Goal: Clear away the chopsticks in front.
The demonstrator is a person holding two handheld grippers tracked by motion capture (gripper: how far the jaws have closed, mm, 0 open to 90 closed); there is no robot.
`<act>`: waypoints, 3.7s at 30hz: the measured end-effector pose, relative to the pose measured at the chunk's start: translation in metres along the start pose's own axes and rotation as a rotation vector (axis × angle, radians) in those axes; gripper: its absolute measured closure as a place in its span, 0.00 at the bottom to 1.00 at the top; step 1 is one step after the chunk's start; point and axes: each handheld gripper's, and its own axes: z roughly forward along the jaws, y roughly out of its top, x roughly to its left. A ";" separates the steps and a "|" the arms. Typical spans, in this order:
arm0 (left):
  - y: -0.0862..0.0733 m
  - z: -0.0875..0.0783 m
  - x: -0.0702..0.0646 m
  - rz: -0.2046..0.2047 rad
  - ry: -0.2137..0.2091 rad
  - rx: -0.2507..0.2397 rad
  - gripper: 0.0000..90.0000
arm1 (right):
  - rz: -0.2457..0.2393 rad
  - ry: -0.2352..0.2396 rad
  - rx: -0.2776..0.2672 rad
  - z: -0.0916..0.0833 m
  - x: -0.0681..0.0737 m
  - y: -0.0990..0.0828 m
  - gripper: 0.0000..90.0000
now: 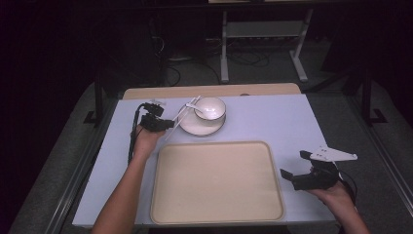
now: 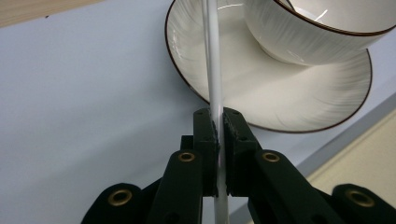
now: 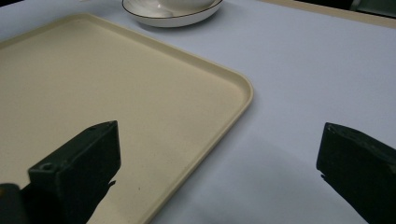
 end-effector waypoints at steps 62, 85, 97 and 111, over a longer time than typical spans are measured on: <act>-0.095 -0.069 -0.074 0.075 -0.223 0.023 0.94 | -0.008 0.005 0.006 0.005 0.001 0.001 0.00; -0.099 -0.037 -0.087 0.112 -0.231 0.086 0.94 | 0.003 0.008 0.010 0.006 -0.002 0.000 0.00; -0.103 -0.028 -0.090 0.129 -0.232 0.125 0.93 | 0.002 0.008 0.007 0.006 -0.003 0.000 0.00; -0.104 -0.028 -0.089 0.130 -0.233 0.120 0.92 | 0.001 0.007 0.003 0.005 -0.003 0.000 0.00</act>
